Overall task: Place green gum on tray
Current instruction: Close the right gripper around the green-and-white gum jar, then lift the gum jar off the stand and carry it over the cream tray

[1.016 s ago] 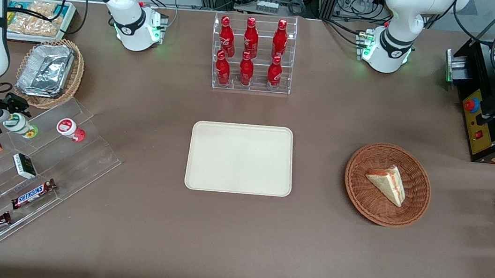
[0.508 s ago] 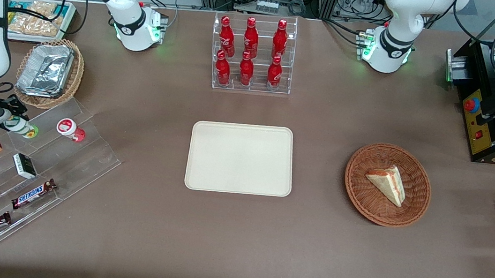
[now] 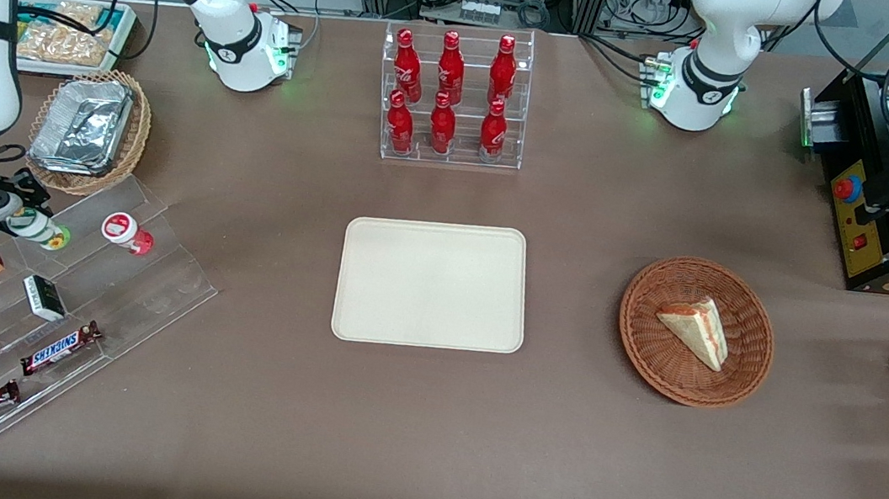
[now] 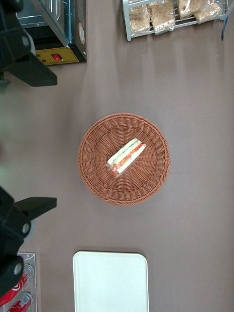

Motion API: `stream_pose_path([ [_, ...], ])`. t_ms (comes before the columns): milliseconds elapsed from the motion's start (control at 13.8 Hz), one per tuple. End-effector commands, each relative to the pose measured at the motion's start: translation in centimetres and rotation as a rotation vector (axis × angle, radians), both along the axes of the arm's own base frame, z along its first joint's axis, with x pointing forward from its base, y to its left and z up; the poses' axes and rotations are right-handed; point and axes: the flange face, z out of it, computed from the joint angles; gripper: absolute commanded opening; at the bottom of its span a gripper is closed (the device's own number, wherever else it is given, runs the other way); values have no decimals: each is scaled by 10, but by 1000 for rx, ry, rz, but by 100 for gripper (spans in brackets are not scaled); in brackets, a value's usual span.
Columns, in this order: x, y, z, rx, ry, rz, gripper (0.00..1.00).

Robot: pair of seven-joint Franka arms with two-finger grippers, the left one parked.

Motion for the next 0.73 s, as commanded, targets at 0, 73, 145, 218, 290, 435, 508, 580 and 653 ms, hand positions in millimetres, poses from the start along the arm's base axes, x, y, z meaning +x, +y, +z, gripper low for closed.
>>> stream_pose_path([
  [0, 12, 25, 29, -9, 11, -5, 0],
  [73, 15, 35, 31, -11, 10, 3, 0],
  [145, 20, 44, 35, -13, 2, 4, 0],
  [218, 25, 53, 39, -16, -4, 0, 0],
  [290, 29, 69, 42, -16, -2, 6, 0],
  [435, 35, 93, 48, -19, -3, -4, 0],
  [508, 37, 110, 49, -20, 1, -18, 0],
  [580, 39, 125, 48, -24, 5, -35, 0],
  [653, 40, 138, 47, -32, 9, -52, 0],
])
